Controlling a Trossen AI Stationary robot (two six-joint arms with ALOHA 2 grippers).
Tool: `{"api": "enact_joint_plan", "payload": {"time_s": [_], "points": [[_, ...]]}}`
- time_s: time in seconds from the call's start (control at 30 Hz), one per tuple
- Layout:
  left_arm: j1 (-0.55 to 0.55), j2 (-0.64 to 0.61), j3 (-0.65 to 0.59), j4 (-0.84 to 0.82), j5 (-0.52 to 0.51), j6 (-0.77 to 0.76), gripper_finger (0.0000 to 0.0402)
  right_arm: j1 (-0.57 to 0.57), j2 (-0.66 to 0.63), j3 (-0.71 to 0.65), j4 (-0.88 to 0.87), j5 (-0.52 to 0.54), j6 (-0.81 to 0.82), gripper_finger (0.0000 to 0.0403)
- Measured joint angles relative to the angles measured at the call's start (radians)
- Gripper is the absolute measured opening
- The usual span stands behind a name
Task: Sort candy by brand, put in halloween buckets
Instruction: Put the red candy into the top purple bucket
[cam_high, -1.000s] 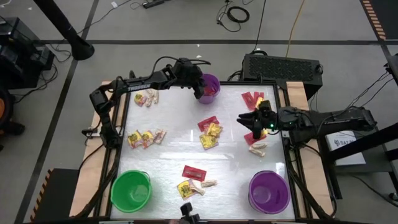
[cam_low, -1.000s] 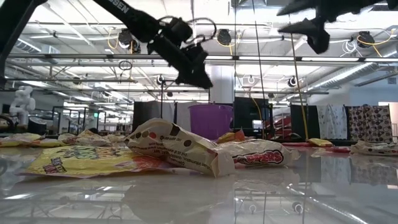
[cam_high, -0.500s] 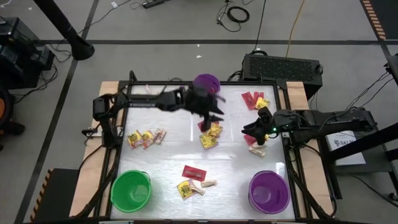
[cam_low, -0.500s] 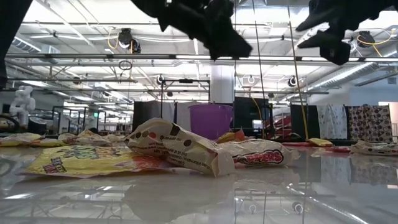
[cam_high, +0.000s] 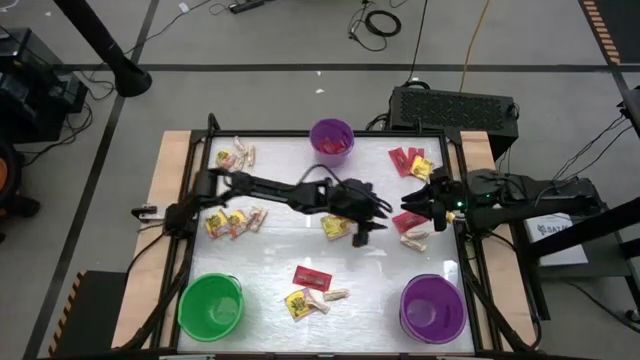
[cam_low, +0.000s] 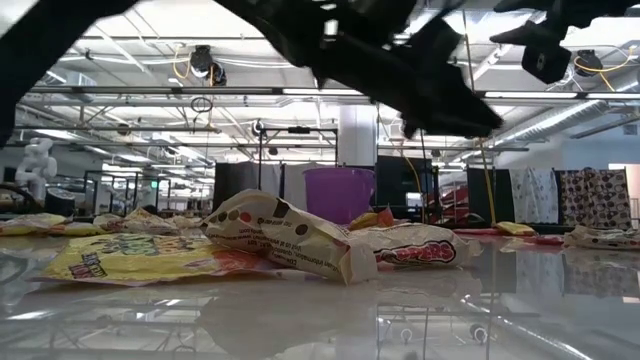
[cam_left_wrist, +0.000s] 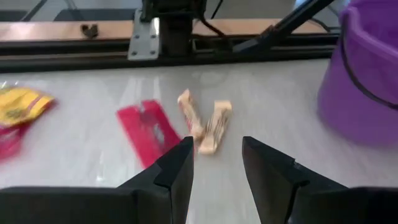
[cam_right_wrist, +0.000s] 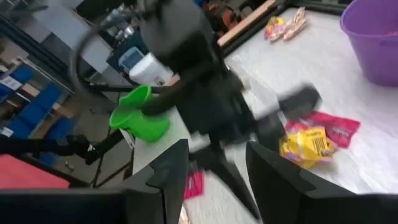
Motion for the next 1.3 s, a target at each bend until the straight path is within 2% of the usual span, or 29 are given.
{"api": "enact_joint_plan", "payload": {"time_s": [0.33,0.47,0.57,0.73,0.93,1.13,1.2,1.3], "points": [[0.006,0.311,0.413,-0.14,-0.027,0.051,0.0143,0.0,-0.003,0.0,-0.072,-0.006,0.022,0.0155],[0.019,0.383,0.521,-0.221,-0.033,0.057,0.0143,0.0,-0.003,0.0,-0.106,-0.006,0.029,0.0155],[0.023,0.411,0.544,-0.255,-0.078,0.051,0.0143,0.001,-0.004,0.0,-0.103,-0.008,0.015,0.0155],[0.04,0.428,0.547,-0.281,-0.091,0.049,0.0143,0.0,-0.004,0.0,-0.102,-0.002,-0.041,0.0155],[0.048,0.483,0.557,-0.307,-0.039,0.05,0.0143,-0.003,-0.002,-0.002,-0.114,-0.004,-0.119,0.0155],[0.049,0.54,0.614,-0.374,-0.049,-0.032,0.0141,-0.002,-0.006,0.001,-0.107,-0.027,-0.175,0.0155],[0.048,0.542,0.622,-0.386,-0.056,-0.035,0.0131,-0.002,-0.008,0.001,-0.112,-0.056,-0.194,0.0155],[0.045,0.542,0.622,-0.388,-0.087,-0.011,0.0094,-0.002,-0.012,0.001,-0.138,-0.093,-0.216,0.0155]]}}
